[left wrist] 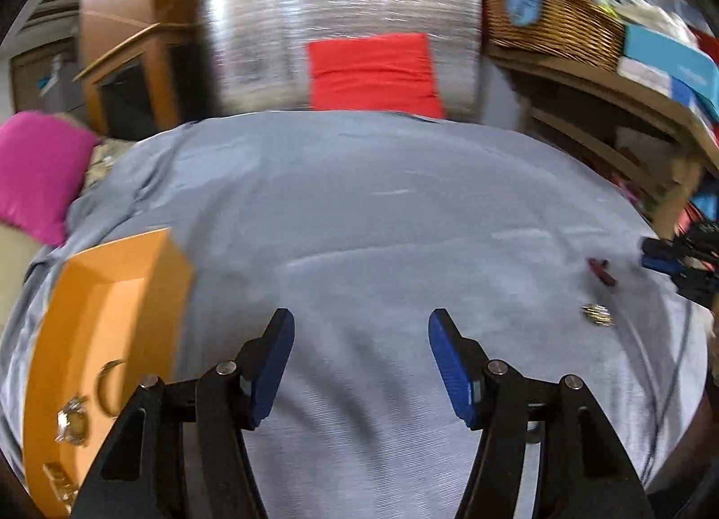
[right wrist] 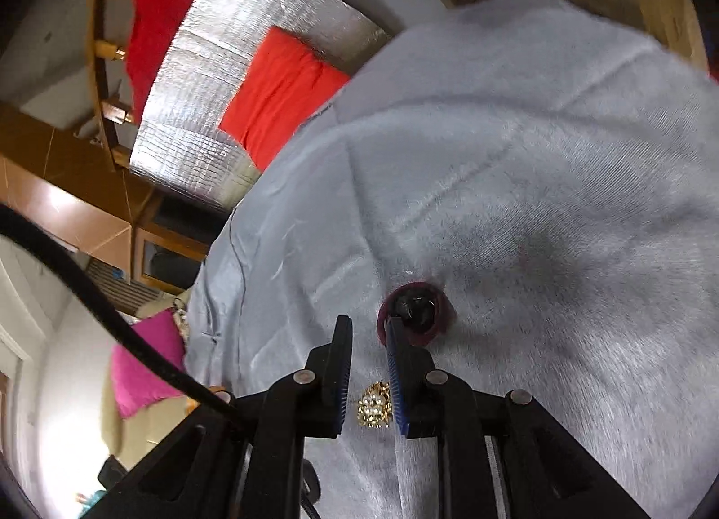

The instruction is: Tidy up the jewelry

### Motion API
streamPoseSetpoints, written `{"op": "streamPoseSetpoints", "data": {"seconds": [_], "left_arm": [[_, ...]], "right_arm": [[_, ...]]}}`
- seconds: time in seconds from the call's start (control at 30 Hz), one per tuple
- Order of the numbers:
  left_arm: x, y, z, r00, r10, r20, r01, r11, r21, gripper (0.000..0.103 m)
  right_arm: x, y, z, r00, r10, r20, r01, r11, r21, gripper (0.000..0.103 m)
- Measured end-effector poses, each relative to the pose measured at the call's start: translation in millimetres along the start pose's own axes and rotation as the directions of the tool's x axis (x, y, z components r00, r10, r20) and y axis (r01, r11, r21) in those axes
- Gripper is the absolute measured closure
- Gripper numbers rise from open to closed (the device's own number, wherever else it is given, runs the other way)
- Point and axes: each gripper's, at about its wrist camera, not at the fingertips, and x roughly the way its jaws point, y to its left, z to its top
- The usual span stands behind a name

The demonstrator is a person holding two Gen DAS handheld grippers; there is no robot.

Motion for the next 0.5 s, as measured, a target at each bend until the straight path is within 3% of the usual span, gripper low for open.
{"op": "streamPoseSetpoints", "data": {"seconds": [0.23, 0.5], "left_arm": [[22.1, -53.1, 13.4, 0.985, -0.164, -0.061, 0.166, 0.986, 0.030, 0.040], [42.2, -123.9, 10.6, 0.931, -0.341, -0.133, 0.360, 0.917, 0.170, 0.040]], "right_arm": [[37.8, -23.6, 16.7, 0.996, 0.015, -0.092, -0.009, 0.997, 0.073, 0.085], [57.1, -30.4, 23.8, 0.991, -0.004, -0.133, 0.016, 0.996, 0.089, 0.084]]}}
